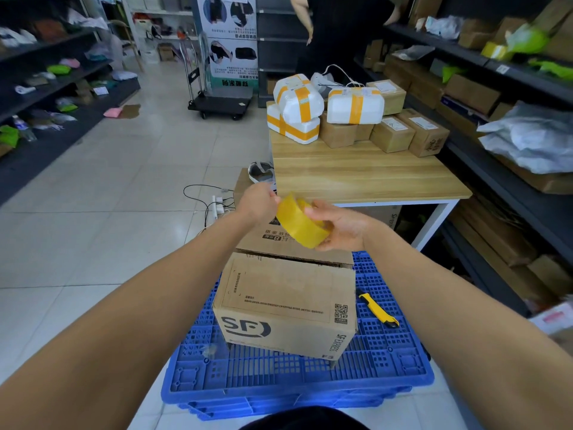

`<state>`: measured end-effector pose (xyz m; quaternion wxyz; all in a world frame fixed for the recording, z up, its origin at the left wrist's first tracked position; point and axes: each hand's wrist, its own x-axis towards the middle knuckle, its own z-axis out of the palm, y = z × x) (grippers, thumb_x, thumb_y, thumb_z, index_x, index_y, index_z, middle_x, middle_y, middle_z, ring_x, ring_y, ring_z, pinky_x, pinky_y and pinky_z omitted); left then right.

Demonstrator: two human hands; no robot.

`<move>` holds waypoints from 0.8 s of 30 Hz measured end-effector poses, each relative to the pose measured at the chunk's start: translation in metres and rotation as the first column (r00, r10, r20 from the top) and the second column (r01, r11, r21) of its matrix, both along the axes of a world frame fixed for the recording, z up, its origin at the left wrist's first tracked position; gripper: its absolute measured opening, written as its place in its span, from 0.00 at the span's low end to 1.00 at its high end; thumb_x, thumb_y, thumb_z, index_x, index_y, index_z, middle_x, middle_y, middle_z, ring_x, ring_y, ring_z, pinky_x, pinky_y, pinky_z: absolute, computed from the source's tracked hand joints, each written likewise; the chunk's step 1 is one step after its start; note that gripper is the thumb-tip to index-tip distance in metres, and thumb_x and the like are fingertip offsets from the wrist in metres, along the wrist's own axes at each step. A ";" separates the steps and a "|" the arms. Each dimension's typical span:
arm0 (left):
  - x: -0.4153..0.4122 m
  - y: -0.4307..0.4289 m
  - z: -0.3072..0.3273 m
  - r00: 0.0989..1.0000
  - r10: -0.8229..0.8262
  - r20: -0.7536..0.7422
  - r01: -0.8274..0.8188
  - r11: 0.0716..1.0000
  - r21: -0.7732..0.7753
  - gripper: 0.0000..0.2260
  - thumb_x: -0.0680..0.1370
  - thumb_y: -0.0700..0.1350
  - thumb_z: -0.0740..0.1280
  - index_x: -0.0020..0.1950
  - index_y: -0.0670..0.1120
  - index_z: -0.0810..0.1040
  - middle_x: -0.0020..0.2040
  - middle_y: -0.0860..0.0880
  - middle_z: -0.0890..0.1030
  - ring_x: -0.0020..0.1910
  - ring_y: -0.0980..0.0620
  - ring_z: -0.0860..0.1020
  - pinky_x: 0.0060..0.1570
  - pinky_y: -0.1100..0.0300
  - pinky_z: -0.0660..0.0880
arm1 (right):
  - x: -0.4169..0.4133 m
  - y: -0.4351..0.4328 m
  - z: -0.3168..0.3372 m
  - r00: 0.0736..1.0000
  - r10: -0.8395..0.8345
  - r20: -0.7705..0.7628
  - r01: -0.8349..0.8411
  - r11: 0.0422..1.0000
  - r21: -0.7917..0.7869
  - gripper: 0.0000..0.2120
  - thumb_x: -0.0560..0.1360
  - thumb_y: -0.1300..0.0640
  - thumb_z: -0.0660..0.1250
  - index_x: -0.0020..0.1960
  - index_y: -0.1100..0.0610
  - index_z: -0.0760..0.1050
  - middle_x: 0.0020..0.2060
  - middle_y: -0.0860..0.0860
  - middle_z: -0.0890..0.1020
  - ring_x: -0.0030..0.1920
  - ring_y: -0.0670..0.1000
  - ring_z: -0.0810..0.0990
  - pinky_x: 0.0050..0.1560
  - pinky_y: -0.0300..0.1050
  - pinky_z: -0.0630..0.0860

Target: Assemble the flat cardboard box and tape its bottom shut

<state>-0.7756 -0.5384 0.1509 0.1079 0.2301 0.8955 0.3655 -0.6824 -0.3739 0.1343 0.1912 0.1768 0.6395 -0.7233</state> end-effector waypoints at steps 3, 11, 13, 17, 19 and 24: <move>-0.001 0.001 -0.003 1.000 0.015 -0.024 -0.017 0.995 -0.097 0.09 0.77 0.36 0.61 0.36 0.41 0.69 0.35 0.42 0.71 0.38 0.45 0.68 0.36 0.58 0.65 | -0.005 -0.012 0.002 0.997 0.077 -0.015 -0.074 0.982 0.175 0.44 0.70 0.56 0.74 0.76 0.44 0.51 0.60 0.43 0.67 0.57 0.48 0.74 0.69 0.55 0.67; -0.003 -0.008 -0.005 1.000 0.008 -0.010 -0.009 0.998 -0.056 0.02 0.76 0.36 0.62 0.45 0.41 0.68 0.41 0.43 0.73 0.40 0.46 0.69 0.40 0.57 0.66 | -0.012 -0.045 -0.018 0.971 0.228 -0.071 -0.145 0.799 0.583 0.10 0.74 0.58 0.71 0.54 0.59 0.78 0.45 0.51 0.79 0.42 0.44 0.76 0.41 0.35 0.71; -0.007 -0.012 -0.003 1.000 0.005 0.022 -0.004 0.998 -0.069 0.05 0.75 0.36 0.63 0.46 0.42 0.67 0.37 0.47 0.70 0.38 0.49 0.68 0.39 0.57 0.65 | -0.014 -0.046 -0.018 0.974 0.203 -0.096 -0.106 0.794 0.599 0.10 0.72 0.58 0.71 0.52 0.61 0.78 0.40 0.49 0.78 0.40 0.44 0.75 0.40 0.36 0.70; -0.007 -0.019 -0.007 1.000 0.020 0.003 -0.019 0.982 -0.188 0.09 0.74 0.32 0.58 0.41 0.34 0.79 0.32 0.35 0.70 0.34 0.45 0.67 0.33 0.58 0.65 | -0.023 -0.044 -0.009 0.969 0.238 -0.061 -0.125 0.694 0.709 0.07 0.70 0.53 0.73 0.42 0.54 0.76 0.37 0.47 0.77 0.37 0.44 0.75 0.37 0.39 0.68; -0.004 -0.020 -0.010 0.998 0.061 0.031 -0.054 0.980 -0.191 0.08 0.74 0.32 0.59 0.39 0.34 0.77 0.32 0.35 0.71 0.30 0.47 0.66 0.29 0.60 0.64 | -0.025 -0.043 -0.005 0.965 0.256 -0.048 -0.136 0.654 0.744 0.09 0.69 0.51 0.73 0.42 0.55 0.77 0.36 0.47 0.77 0.38 0.45 0.75 0.36 0.40 0.67; -0.008 -0.019 -0.013 0.958 0.171 0.231 -0.182 0.983 0.026 0.08 0.77 0.34 0.59 0.39 0.40 0.72 0.35 0.45 0.72 0.36 0.46 0.71 0.28 0.61 0.66 | -0.032 -0.038 0.002 0.968 0.247 0.049 -0.179 0.540 0.822 0.15 0.69 0.46 0.73 0.41 0.57 0.73 0.37 0.50 0.75 0.37 0.48 0.73 0.35 0.42 0.66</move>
